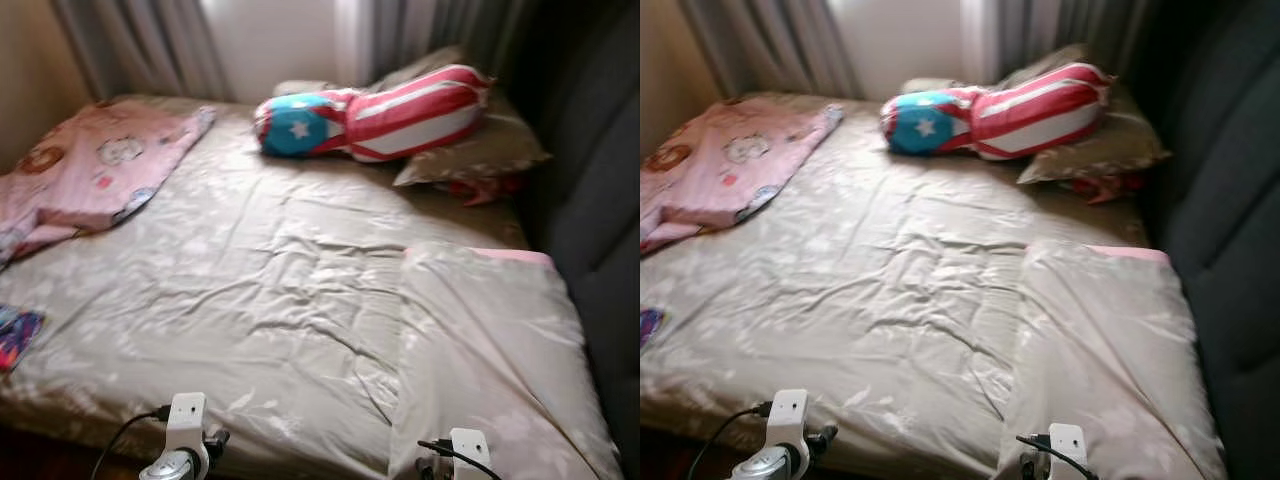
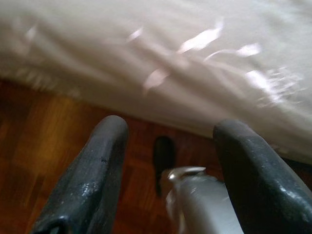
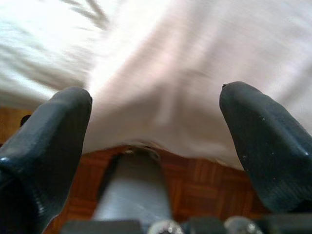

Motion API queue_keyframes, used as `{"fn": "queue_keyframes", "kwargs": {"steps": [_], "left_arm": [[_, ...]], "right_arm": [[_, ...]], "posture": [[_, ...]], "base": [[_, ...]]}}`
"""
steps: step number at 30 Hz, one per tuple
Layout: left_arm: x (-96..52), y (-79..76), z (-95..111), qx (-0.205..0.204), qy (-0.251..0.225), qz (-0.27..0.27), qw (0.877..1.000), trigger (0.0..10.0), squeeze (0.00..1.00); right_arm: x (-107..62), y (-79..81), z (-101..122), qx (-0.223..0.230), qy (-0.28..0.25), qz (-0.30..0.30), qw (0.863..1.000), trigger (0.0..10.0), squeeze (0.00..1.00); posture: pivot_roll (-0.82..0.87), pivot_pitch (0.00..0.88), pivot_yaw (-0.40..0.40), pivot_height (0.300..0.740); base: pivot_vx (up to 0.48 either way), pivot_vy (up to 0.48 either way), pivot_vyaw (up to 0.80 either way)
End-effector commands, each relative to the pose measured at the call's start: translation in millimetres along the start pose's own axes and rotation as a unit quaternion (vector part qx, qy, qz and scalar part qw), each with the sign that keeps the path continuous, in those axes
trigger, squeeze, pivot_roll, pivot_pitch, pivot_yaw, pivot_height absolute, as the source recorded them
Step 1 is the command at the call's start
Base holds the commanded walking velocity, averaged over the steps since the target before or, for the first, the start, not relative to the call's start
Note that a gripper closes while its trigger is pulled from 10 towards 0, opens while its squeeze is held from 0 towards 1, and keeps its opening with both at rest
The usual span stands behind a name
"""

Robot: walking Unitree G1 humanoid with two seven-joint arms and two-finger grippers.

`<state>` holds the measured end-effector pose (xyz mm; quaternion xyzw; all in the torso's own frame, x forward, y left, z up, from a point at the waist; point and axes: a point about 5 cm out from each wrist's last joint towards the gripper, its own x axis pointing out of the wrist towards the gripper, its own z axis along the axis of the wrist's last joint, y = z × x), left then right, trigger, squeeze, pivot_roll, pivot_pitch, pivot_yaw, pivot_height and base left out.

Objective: Clean up the room

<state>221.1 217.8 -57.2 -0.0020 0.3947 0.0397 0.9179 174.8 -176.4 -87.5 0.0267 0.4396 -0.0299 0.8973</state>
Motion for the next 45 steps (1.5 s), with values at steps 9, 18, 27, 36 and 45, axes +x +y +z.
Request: {"fn": "queue_keyframes", "kwargs": {"steps": [9, 18, 27, 36, 45], "left_arm": [[-1.8, 3.0, -8.7, 0.008, 0.02, 0.002, 1.0, 10.0, 0.0], [-1.7, 2.9, -8.3, 0.006, 0.019, 0.002, 1.0, 10.0, 0.0], [-1.7, 3.8, -8.1, 0.007, 0.019, 0.002, 1.0, 10.0, 0.0], [-1.7, 3.7, -8.6, 0.005, 0.023, 0.002, 1.0, 10.0, 0.0], [-1.4, 3.6, -7.7, 0.01, 0.024, 0.0, 1.0, 10.0, 0.0]], "right_arm": [[-0.8, -1.1, -3.2, 0.013, 0.003, -0.007, 1.0, 10.0, 0.0], [-0.6, -1.1, -2.4, 0.01, 0.002, -0.008, 1.0, 0.4, 0.0], [-0.4, -0.1, -2.0, 0.013, 0.002, -0.009, 1.0, 10.0, 0.0], [-0.5, -0.2, -2.5, 0.017, 0.003, -0.01, 1.0, 10.0, 0.0], [-0.2, 0.8, -1.9, 0.018, 0.004, -0.007, 1.0, 10.0, 0.0]], "posture": [[0.01, 0.074, -0.008, 0.74], [0.01, 0.076, -0.009, 0.74], [0.01, 0.077, -0.005, 0.74], [0.02, 0.082, -0.005, 0.74], [0.02, 0.092, -0.005, 0.74]], "base": [[0.0, 0.0, 0.09], [0.0, 0.0, 0.0], [0.0, 0.0, 0.0], [0.0, 0.167, 0.0], [0.0, 0.472, 0.0]]}}
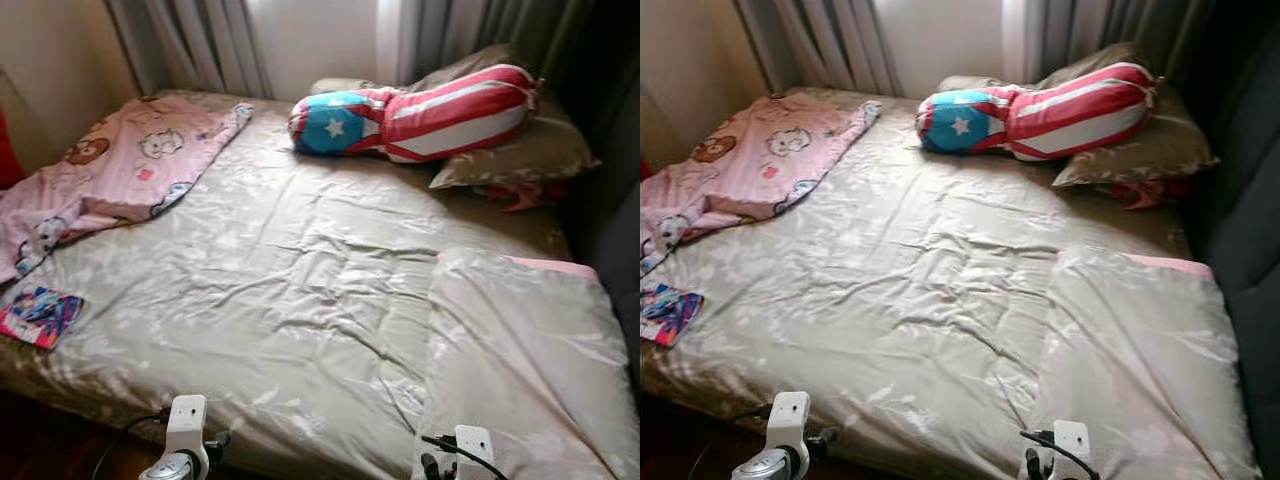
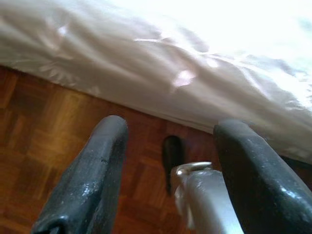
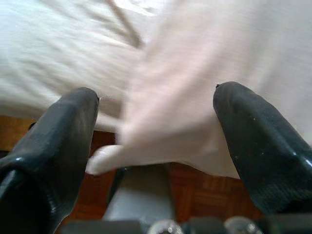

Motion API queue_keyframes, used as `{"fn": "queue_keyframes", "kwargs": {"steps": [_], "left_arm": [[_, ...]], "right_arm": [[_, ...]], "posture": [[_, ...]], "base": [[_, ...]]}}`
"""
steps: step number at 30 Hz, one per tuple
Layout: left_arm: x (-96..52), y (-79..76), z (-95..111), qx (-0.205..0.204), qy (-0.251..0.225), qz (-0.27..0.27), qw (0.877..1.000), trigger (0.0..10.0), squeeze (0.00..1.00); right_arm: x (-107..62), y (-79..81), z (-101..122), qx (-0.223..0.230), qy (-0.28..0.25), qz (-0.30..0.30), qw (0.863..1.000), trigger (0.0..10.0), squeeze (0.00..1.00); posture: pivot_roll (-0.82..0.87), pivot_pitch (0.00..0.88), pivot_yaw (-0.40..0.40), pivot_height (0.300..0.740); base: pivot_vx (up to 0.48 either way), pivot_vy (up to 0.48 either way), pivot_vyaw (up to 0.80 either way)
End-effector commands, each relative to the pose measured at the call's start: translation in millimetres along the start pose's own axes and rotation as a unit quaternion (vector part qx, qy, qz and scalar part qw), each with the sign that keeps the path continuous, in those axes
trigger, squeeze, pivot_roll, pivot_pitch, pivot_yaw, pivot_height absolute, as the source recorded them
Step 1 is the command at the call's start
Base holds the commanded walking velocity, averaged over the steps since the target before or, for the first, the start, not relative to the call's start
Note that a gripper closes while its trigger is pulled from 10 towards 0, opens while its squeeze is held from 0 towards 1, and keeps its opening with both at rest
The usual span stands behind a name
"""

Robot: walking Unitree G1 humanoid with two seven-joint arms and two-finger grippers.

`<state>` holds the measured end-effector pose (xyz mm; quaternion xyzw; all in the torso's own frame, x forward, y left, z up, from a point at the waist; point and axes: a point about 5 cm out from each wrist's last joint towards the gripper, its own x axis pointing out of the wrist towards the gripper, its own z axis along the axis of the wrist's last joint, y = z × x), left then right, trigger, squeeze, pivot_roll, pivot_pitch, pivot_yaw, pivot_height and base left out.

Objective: Clean up the room

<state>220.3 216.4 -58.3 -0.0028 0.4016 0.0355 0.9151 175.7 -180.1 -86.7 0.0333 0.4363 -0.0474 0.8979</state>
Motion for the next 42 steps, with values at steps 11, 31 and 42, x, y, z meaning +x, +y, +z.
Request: {"fn": "queue_keyframes", "kwargs": {"steps": [11, 31, 42], "left_arm": [[-1.5, 4.6, -6.7, 0.011, 0.018, 0.003, 1.0, 10.0, 0.0], [-1.1, 4.5, -5.2, 0.012, 0.017, 0.003, 1.0, 10.0, 0.0], [-1.0, 5.1, -4.1, 0.013, 0.017, 0.005, 1.0, 10.0, 0.0]], "right_arm": [[-0.6, 4.5, -4.5, 0.005, 0.01, 0.006, 1.0, 10.0, 0.0], [-0.2, 6.1, -3.3, 0.004, 0.008, 0.011, 1.0, 10.0, 0.0], [0.2, 8.0, -2.5, 0.003, 0.009, 0.013, 1.0, 10.0, 0.0]], "posture": [[0.02, 0.093, -0.006, 0.74], [0.03, 0.087, -0.007, 0.74], [0.04, 0.079, -0.01, 0.74]], "base": [[0.0, 0.475, 0.0], [0.0, 0.474, 0.0], [0.0, 0.473, 0.0]]}}
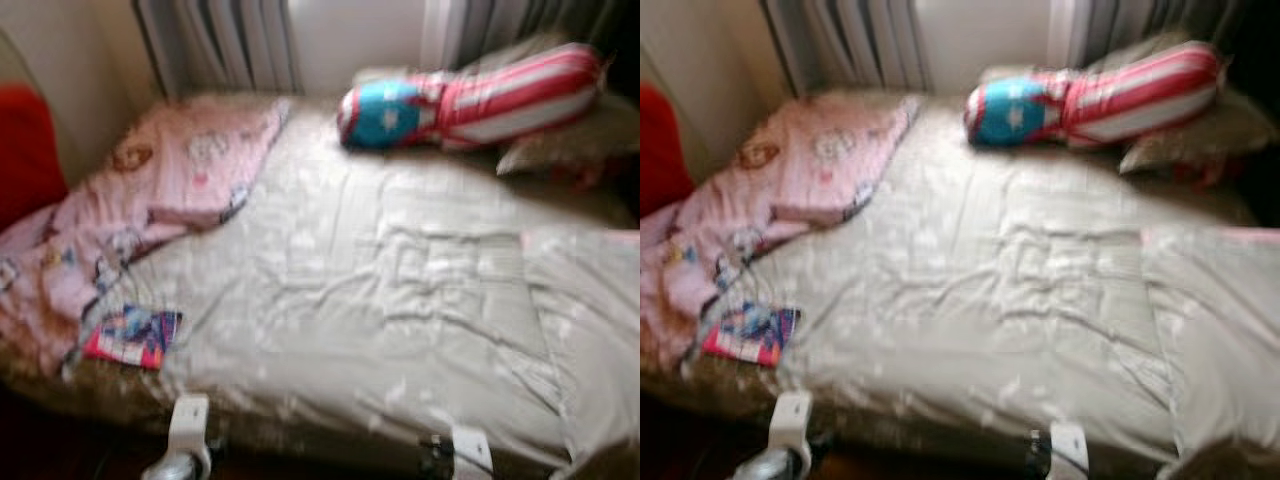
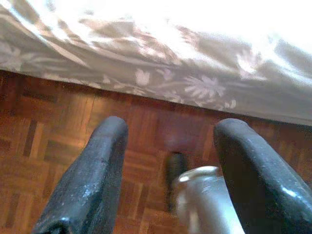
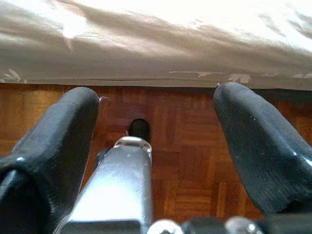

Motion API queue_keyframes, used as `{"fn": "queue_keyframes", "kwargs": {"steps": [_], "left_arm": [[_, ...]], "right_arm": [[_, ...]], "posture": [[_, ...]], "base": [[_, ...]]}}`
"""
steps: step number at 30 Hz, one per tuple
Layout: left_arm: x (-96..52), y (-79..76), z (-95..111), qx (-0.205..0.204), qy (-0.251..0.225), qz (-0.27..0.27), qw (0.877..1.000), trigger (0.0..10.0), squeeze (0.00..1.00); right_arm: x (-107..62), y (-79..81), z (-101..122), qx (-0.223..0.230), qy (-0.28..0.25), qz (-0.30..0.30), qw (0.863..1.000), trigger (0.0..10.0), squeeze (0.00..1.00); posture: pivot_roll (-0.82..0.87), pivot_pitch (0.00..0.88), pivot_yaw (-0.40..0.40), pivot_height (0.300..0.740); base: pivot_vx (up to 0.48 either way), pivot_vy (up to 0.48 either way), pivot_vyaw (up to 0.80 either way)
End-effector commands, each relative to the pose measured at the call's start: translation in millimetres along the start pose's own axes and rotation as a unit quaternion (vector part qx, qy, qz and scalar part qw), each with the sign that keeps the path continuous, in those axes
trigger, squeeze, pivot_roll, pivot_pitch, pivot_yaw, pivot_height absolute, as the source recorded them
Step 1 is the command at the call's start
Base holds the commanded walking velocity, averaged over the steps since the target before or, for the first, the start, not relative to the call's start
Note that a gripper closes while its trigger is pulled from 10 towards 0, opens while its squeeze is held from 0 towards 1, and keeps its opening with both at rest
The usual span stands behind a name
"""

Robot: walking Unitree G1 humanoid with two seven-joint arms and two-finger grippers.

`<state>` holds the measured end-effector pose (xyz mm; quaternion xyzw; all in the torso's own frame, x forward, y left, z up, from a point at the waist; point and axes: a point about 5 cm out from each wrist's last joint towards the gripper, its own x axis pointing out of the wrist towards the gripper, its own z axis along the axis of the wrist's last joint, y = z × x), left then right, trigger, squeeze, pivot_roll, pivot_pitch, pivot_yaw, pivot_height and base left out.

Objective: Clean up the room

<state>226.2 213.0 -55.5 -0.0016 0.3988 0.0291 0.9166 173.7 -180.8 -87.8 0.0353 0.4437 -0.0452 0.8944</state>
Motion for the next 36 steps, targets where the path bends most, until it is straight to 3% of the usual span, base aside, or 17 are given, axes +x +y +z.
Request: {"fn": "queue_keyframes", "kwargs": {"steps": [1, 36], "left_arm": [[-2.8, 8.7, -9.7, 0.009, 0.019, 0.011, 1.0, 10.0, 0.0], [-2.3, 7.6, -8.3, 0.009, 0.018, 0.01, 1.0, 10.0, 0.0]], "right_arm": [[0.7, 9.2, 0.1, 0.002, 0.0, 0.011, 1.0, 10.0, 0.0], [0.5, 9.3, -1.2, -0.004, 0.005, 0.013, 1.0, 10.0, 0.0]], "posture": [[0.04, 0.078, -0.012, 0.74], [0.03, 0.097, -0.013, 0.74]], "base": [[0.0, 0.476, 0.0], [0.0, 0.473, 0.0]]}}
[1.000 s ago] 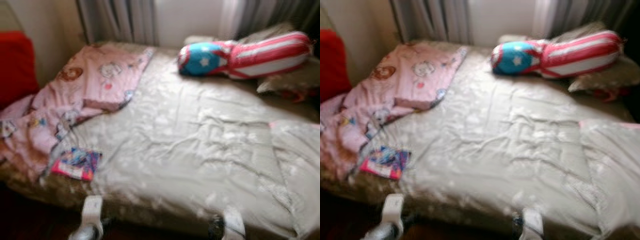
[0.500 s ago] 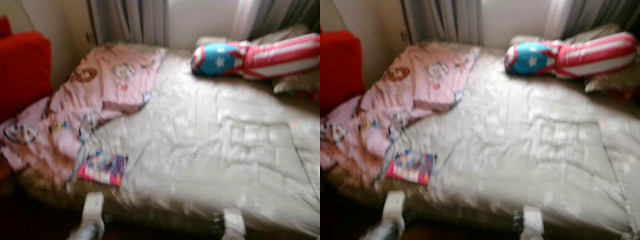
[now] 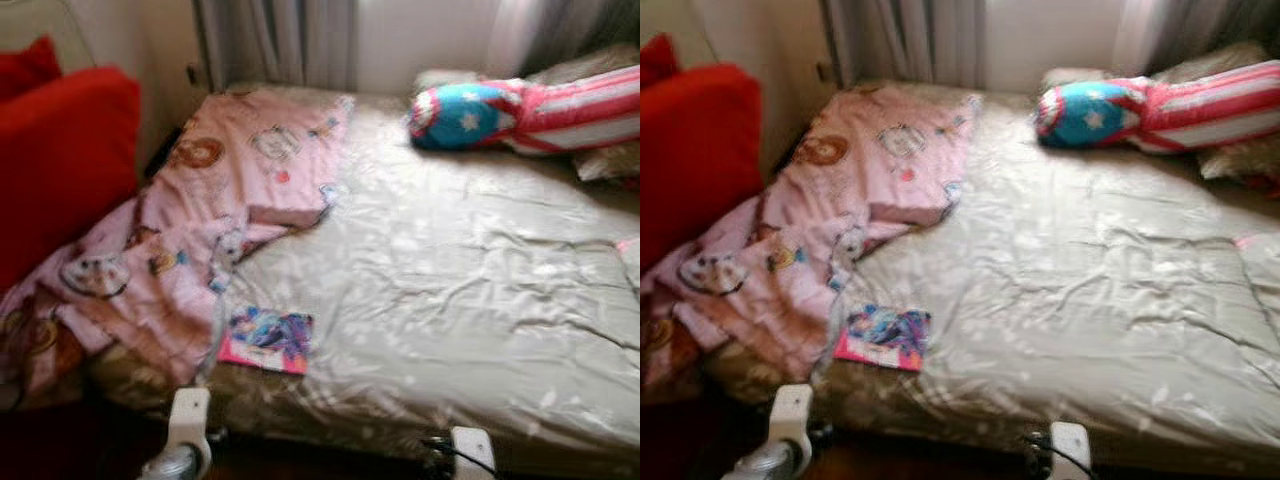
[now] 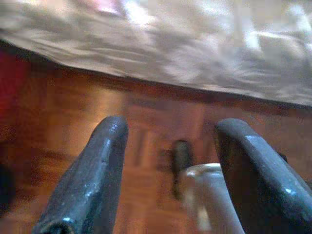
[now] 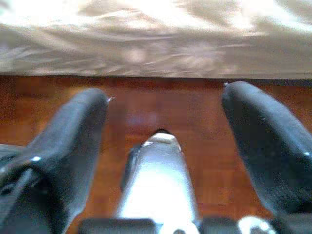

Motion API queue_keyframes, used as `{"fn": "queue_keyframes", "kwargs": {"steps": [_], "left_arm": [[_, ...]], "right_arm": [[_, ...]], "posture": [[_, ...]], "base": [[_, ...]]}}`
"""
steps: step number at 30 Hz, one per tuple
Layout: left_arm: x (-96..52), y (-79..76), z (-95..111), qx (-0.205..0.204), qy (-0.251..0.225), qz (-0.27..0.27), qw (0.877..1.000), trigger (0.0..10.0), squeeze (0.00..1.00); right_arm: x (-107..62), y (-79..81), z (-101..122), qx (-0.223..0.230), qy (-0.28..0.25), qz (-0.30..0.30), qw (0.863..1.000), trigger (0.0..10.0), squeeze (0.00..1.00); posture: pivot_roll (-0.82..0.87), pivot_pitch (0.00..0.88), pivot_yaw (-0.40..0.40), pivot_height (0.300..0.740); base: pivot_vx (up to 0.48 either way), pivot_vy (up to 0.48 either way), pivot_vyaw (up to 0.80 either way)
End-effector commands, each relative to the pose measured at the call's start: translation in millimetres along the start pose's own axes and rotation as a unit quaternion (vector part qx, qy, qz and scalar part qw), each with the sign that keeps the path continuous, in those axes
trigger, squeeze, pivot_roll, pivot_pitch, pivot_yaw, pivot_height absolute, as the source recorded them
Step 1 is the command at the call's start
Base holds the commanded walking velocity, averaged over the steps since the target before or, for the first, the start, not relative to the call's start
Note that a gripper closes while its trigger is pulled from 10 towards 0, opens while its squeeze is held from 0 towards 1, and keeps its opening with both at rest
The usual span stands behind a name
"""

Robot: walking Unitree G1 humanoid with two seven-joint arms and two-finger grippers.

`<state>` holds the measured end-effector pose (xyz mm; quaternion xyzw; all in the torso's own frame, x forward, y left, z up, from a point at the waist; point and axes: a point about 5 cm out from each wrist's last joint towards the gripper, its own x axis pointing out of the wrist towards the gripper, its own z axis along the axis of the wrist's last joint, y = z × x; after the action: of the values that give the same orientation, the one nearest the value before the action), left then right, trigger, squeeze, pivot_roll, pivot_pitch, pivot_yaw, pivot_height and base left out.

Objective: Clean up the room

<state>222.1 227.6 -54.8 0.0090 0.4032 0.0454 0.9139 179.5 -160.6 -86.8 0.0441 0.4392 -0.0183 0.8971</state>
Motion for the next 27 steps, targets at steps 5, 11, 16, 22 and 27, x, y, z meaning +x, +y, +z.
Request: {"fn": "queue_keyframes", "kwargs": {"steps": [5, 11, 16, 22, 27], "left_arm": [[-0.1, -6.6, -6.2, 0.006, 0.013, -0.01, 1.0, 10.0, 0.0], [-0.2, -6.1, -6.1, 0.007, 0.011, -0.009, 1.0, 10.0, 0.0], [-0.2, -5.9, -5.6, 0.008, 0.01, -0.008, 1.0, 10.0, 0.0], [-0.3, -5.9, -5.0, 0.005, 0.005, -0.009, 1.0, 10.0, 0.0], [-0.3, -6.2, -5.8, 0.001, 0.008, -0.013, 1.0, 10.0, 0.0]], "right_arm": [[-1.9, -10.7, -5.0, 0.0, 0.009, -0.015, 1.0, 10.0, 0.0], [-2.0, -10.1, -5.8, 0.0, 0.01, -0.014, 1.0, 10.0, 0.0], [-2.0, -9.6, -6.0, 0.0, 0.01, -0.013, 1.0, 10.0, 0.0], [-2.1, -9.4, -6.1, 0.001, 0.01, -0.012, 1.0, 10.0, 0.0], [-2.0, -8.9, -5.3, 0.001, 0.007, -0.01, 1.0, 10.0, 0.0]], "posture": [[0.04, 0.098, -0.012, 0.74], [0.04, 0.1, -0.011, 0.74], [0.04, 0.1, -0.011, 0.74], [0.04, 0.1, -0.012, 0.74], [0.04, 0.1, -0.011, 0.74]], "base": [[0.0, 0.472, 0.0], [0.0, 0.065, 0.0], [0.0, 0.0, 0.0], [0.0, 0.0, 0.0], [0.0, 0.0, 0.0]]}}
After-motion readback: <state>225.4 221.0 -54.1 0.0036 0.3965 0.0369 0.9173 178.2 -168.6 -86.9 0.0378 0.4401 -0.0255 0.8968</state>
